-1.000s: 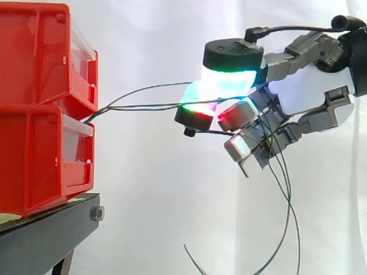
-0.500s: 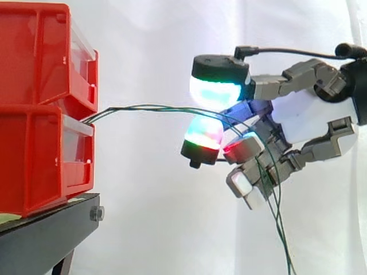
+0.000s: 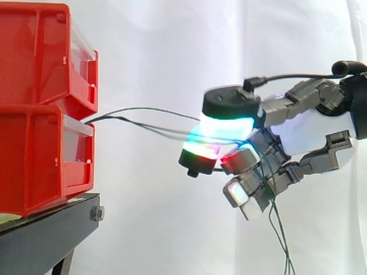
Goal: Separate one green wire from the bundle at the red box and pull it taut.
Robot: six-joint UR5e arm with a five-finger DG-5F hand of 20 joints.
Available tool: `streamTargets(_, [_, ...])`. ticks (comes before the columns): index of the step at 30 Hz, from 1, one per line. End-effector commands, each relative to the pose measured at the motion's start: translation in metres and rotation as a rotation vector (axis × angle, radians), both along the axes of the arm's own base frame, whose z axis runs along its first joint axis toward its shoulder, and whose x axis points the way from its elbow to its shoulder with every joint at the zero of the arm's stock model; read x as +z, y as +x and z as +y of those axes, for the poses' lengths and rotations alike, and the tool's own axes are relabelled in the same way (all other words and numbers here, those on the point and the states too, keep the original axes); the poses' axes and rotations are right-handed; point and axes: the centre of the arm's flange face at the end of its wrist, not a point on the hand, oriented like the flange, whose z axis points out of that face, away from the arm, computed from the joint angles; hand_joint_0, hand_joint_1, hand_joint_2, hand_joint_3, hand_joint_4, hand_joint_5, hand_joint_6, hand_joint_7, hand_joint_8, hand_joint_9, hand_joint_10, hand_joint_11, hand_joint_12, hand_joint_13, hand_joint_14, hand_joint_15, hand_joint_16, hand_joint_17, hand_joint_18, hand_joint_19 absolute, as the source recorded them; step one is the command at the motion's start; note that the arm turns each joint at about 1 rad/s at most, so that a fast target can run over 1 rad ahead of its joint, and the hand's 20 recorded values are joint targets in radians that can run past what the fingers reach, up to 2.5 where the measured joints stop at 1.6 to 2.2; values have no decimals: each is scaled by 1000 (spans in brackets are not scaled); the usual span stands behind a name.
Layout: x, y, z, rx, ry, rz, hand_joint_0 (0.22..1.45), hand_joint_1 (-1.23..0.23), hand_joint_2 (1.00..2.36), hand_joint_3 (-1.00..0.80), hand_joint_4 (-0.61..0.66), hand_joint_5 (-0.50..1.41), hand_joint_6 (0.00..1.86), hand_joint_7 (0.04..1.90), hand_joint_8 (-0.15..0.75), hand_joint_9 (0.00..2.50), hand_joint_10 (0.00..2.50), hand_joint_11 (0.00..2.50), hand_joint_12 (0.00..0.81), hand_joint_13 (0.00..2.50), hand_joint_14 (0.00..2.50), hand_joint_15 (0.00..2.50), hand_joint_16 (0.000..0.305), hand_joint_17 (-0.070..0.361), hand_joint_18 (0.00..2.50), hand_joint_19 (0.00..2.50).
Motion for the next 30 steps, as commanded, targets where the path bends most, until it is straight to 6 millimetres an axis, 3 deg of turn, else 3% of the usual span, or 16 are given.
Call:
streamTargets(1, [1, 0, -2, 0, 0, 0, 725, -966, 1000, -500, 9, -173, 883, 987, 221, 1113, 19, 1321, 372, 917, 25, 724, 46, 103, 796, 559])
streamTargets(8, [6, 1, -3, 1, -10, -6, 670, -972, 1000, -500, 18, -164, 872, 1002, 210, 1135, 21, 1319, 366, 920, 25, 728, 45, 101, 796, 569])
streamTargets(13, [14, 3, -4, 5, -33, -9, 512, -748, 1000, -500, 30, -148, 835, 985, 236, 1246, 19, 1351, 393, 939, 26, 718, 49, 111, 780, 578])
streamTargets(16, [15, 3, -4, 6, -36, -8, 560, -680, 1000, -500, -32, -121, 792, 1078, 200, 1241, 21, 1310, 372, 897, 25, 685, 45, 102, 721, 578])
streamTargets(24, [17, 4, -4, 8, -40, -9, 606, -773, 1004, -461, -100, -106, 786, 1125, 188, 1123, 21, 1104, 356, 723, 22, 548, 43, 96, 599, 535])
streamTargets(30, [18, 4, -4, 10, -46, -8, 658, -954, 1000, -500, -4, -148, 824, 1067, 214, 937, 23, 989, 362, 582, 18, 435, 44, 98, 491, 419])
